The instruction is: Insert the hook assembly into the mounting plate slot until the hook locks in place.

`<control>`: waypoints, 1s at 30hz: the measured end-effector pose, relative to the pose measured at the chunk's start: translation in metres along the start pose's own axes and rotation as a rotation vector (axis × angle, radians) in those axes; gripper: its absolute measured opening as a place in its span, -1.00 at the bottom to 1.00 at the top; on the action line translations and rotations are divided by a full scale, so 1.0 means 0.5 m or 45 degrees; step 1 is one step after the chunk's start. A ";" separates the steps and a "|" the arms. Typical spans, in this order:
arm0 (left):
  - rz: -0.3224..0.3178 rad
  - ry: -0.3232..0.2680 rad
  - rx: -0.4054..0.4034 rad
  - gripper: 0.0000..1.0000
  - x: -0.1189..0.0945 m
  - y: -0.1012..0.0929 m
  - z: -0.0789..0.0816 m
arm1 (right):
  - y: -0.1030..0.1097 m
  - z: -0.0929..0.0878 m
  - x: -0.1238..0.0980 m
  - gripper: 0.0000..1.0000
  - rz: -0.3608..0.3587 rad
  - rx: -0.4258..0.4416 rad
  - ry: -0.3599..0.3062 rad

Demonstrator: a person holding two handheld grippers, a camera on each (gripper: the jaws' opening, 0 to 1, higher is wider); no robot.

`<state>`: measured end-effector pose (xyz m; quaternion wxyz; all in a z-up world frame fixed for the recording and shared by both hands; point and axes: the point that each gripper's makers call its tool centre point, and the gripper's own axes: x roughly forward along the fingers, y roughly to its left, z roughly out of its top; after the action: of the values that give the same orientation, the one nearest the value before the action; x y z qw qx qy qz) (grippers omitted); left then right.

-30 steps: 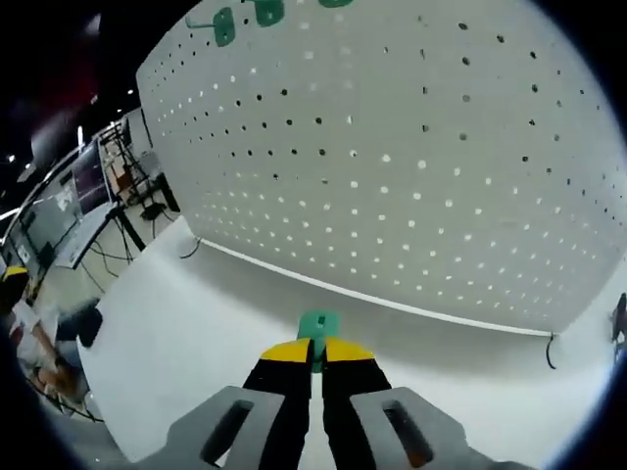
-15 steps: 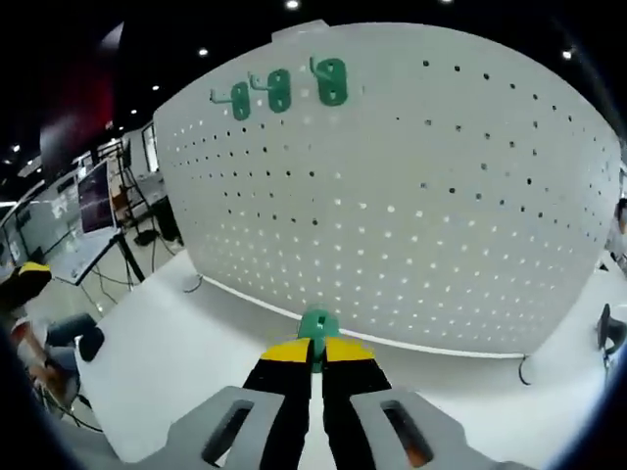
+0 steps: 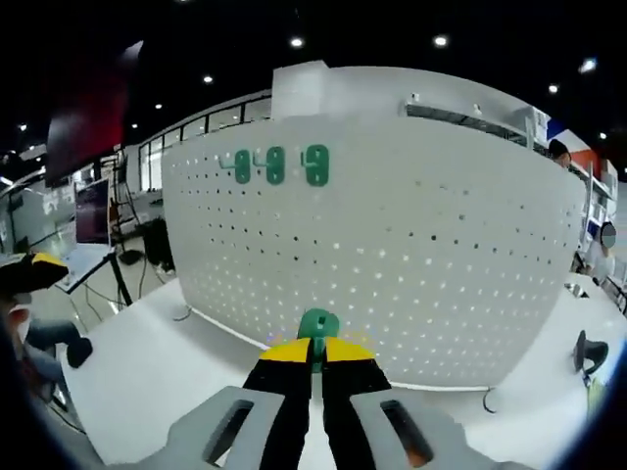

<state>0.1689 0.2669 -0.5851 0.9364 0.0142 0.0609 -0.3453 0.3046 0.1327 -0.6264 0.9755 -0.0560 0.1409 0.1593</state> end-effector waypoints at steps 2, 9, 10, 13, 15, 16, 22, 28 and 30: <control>-0.001 -0.008 0.003 0.69 0.001 -0.001 0.006 | -0.002 0.013 -0.009 -0.98 -0.012 -0.018 -0.038; -0.006 -0.031 0.010 0.69 0.005 -0.005 0.024 | -0.009 0.056 -0.037 -0.98 -0.049 -0.051 -0.148; -0.007 -0.033 0.010 0.69 0.006 -0.006 0.026 | -0.010 0.061 -0.040 -0.98 -0.053 -0.053 -0.158; -0.010 -0.043 0.013 0.69 0.007 -0.008 0.034 | -0.013 0.076 -0.050 -0.98 -0.065 -0.063 -0.191; -0.012 -0.053 0.015 0.70 0.008 -0.009 0.041 | -0.014 0.081 -0.053 -0.98 -0.068 -0.066 -0.202; -0.013 -0.056 0.016 0.70 0.009 -0.009 0.042 | -0.015 0.085 -0.056 -0.98 -0.070 -0.068 -0.209; -0.007 -0.087 0.017 0.71 0.010 -0.009 0.057 | -0.014 0.111 -0.071 -0.98 -0.079 -0.077 -0.260; 0.015 -0.126 0.009 0.73 0.010 0.002 0.074 | -0.013 0.145 -0.080 -0.98 -0.094 -0.094 -0.325; 0.018 -0.136 0.005 0.73 0.010 0.005 0.078 | -0.012 0.153 -0.080 -0.98 -0.099 -0.096 -0.342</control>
<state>0.1784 0.2629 -0.5469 0.9407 -0.0022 0.0099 -0.3392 0.2900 0.1270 -0.5413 0.9882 -0.0763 0.0006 0.1328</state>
